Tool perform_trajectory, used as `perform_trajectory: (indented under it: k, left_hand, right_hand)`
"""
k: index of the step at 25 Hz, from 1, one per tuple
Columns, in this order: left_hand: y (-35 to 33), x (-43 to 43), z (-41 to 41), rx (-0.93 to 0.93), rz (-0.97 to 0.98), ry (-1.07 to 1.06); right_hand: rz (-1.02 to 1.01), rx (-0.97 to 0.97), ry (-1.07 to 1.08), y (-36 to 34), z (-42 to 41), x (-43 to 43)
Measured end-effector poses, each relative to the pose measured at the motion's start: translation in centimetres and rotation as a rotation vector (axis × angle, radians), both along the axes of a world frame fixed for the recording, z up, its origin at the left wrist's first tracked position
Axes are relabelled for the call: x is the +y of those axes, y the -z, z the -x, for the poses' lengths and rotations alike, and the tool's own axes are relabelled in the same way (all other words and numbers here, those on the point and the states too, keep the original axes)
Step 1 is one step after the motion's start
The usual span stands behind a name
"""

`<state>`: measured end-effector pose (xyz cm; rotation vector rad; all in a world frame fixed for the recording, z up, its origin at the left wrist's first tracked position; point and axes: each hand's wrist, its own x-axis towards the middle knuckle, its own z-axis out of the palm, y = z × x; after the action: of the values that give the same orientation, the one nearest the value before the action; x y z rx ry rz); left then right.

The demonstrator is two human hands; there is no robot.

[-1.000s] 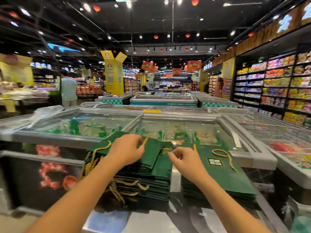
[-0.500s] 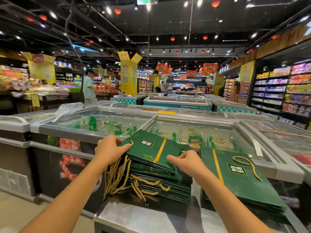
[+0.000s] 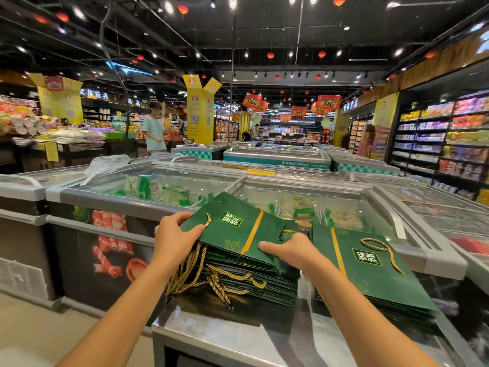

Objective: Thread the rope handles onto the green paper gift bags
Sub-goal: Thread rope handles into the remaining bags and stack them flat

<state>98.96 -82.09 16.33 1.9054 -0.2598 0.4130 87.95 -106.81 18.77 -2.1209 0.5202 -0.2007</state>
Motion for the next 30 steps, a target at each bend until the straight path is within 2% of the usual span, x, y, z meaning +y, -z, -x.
perform_trajectory:
  k: [4,9,12,15,18,24,30]
  left_hand:
    - [0.9,-0.1,0.3,-0.037,-0.036,-0.001]
    - [1.2,-1.0,2.4,-0.07,-0.112,-0.108]
    - [0.5,-1.2,3.1,-0.065,-0.148,-0.102]
    - [-0.9,-1.3,4.1,-0.116,-0.103,-0.062]
    - [-2.4,-2.2,5.8,-0.169,0.009,0.047]
    - [-3.1,-6.3,11.5,-0.048,0.224,0.359]
    - [1.8,-11.4,14.2,0.138,0.171,0.592]
  right_hand:
    - [-0.045,0.02,0.007,0.3,0.5,0.1]
    - [-0.119,-0.039,-0.024,0.5,0.8,0.0]
    - [-0.179,-0.216,-0.014,0.5,1.0,-0.2]
    - [-0.376,-0.428,0.037,-0.9,2.2,-0.4]
    - [-0.458,-0.525,0.074,-2.6,4.3,-1.1]
    - [-0.425,-0.589,0.18,-1.6,11.6,-5.2]
    - [-0.311,-0.505,0.325,2.6,18.8,-9.7]
